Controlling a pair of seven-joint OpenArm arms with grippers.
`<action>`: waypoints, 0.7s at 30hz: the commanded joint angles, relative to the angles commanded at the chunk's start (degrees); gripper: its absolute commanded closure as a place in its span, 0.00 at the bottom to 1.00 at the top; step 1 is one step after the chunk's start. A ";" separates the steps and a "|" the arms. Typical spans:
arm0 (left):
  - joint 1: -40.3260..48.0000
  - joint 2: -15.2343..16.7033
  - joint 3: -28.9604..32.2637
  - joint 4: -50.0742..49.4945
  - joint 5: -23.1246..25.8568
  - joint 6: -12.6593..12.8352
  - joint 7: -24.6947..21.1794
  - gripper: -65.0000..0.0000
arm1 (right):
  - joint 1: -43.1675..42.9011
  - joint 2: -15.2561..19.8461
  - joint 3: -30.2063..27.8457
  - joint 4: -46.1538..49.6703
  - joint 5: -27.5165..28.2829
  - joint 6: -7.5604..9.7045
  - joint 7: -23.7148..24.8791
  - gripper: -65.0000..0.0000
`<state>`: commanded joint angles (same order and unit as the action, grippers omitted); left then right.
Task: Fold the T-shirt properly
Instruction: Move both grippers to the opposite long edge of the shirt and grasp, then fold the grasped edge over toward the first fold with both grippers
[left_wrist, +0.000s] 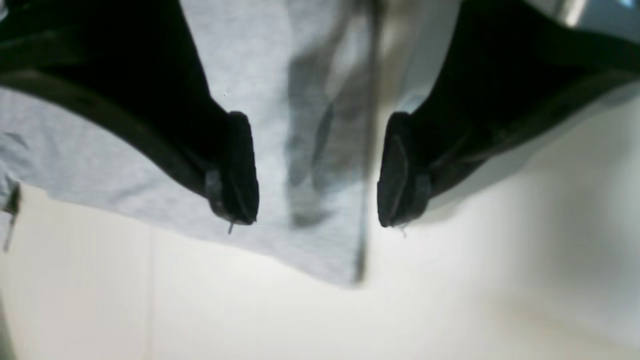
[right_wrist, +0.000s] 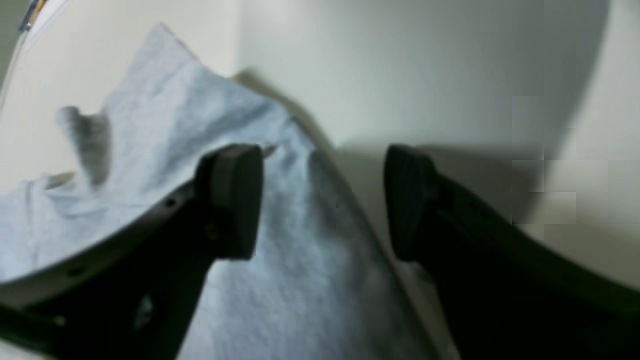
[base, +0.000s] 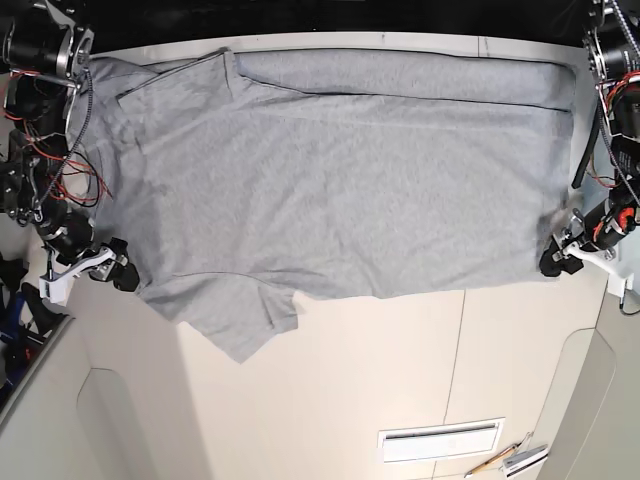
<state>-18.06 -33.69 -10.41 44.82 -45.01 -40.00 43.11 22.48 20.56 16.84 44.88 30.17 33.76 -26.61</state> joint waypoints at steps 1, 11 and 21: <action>0.00 0.26 0.00 0.00 -0.13 0.00 0.02 0.35 | 0.02 -0.61 0.00 0.00 -0.28 0.11 -0.04 0.41; -0.02 0.50 0.00 0.02 -5.49 0.00 3.43 0.67 | 0.02 -1.66 0.00 0.00 -0.59 0.11 -0.37 0.70; -2.05 -2.34 -0.15 3.50 -7.54 0.00 10.47 1.00 | -0.72 -1.05 0.02 10.21 -0.13 0.42 -8.96 1.00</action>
<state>-20.12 -36.03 -10.57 48.31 -52.56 -40.00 53.58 21.76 19.51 16.86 55.09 30.04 34.17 -35.57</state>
